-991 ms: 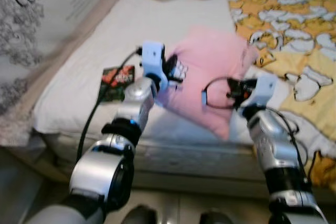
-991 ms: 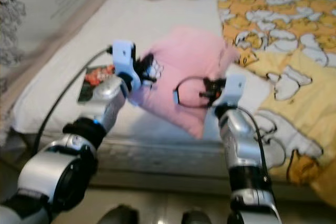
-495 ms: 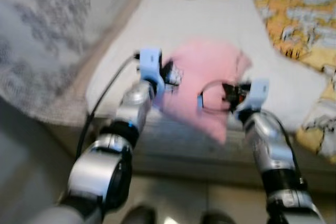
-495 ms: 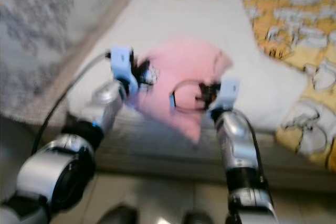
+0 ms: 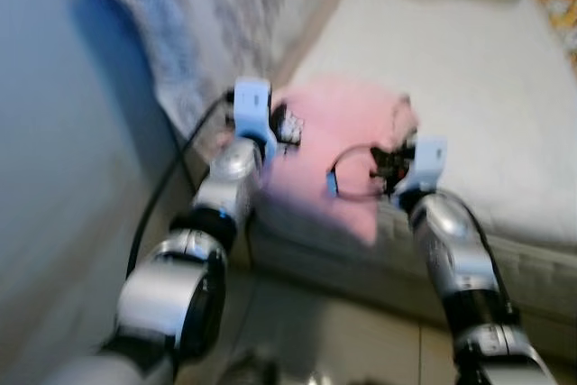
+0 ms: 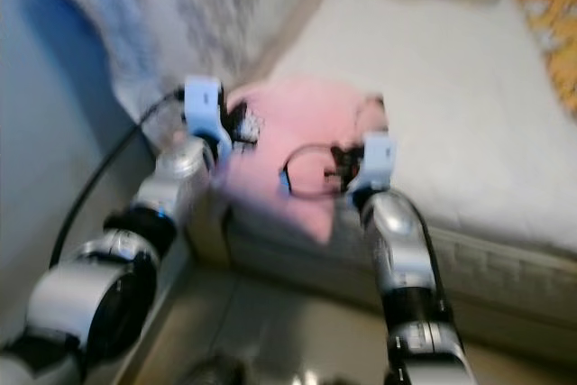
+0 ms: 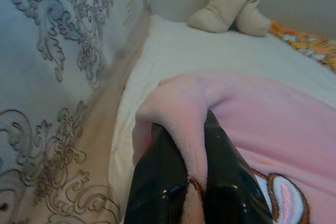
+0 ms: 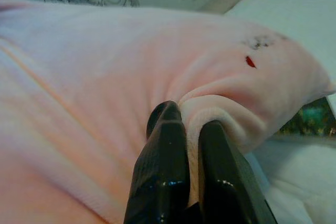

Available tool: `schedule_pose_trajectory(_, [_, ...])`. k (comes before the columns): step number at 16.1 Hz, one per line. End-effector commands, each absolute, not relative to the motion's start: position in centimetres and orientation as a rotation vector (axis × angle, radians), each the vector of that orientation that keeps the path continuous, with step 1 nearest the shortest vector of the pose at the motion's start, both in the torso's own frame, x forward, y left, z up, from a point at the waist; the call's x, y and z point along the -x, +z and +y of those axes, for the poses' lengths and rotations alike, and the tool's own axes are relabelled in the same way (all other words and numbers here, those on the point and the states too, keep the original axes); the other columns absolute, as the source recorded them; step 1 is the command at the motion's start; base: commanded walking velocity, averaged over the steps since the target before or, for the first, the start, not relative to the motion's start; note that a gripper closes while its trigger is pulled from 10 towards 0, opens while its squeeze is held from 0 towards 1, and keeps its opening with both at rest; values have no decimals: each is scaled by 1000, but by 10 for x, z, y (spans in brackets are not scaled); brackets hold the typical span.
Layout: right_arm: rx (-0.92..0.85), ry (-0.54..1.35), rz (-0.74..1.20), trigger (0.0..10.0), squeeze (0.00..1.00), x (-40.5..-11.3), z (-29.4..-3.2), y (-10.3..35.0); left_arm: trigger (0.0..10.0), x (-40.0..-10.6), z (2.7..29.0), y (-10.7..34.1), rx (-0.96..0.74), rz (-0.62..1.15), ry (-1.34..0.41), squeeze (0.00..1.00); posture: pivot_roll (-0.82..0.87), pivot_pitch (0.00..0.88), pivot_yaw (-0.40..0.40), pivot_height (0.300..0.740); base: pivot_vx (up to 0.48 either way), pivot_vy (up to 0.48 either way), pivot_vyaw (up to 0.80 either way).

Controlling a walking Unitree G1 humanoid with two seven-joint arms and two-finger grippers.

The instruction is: Clean up the room

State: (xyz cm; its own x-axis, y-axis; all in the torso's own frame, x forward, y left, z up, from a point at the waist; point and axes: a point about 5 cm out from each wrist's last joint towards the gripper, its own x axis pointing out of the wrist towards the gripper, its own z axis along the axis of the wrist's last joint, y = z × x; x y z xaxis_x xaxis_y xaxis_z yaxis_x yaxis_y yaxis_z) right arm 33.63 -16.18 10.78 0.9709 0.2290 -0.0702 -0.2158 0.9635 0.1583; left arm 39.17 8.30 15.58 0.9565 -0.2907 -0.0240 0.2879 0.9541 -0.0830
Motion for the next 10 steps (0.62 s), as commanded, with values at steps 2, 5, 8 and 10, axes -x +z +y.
schedule_pose_trajectory(2, [-127,181,76,0,0,-337,-175,110,10000,-398,99,174,79,-44,-216,0,-18,0,16,715,480,0,722])
schedule_pose_trajectory(5, [-126,181,77,0,0,-338,-176,110,10000,-398,99,173,73,-41,-207,0,-17,0,13,715,480,0,662])
schedule_pose_trajectory(8, [-115,183,83,0,0,-337,-177,108,10000,-397,97,172,52,-44,-213,0,-17,0,13,715,480,0,610])
schedule_pose_trajectory(10, [-111,186,87,0,0,-336,-178,106,10000,-398,98,172,51,-41,-202,0,-23,0,18,715,480,0,594])
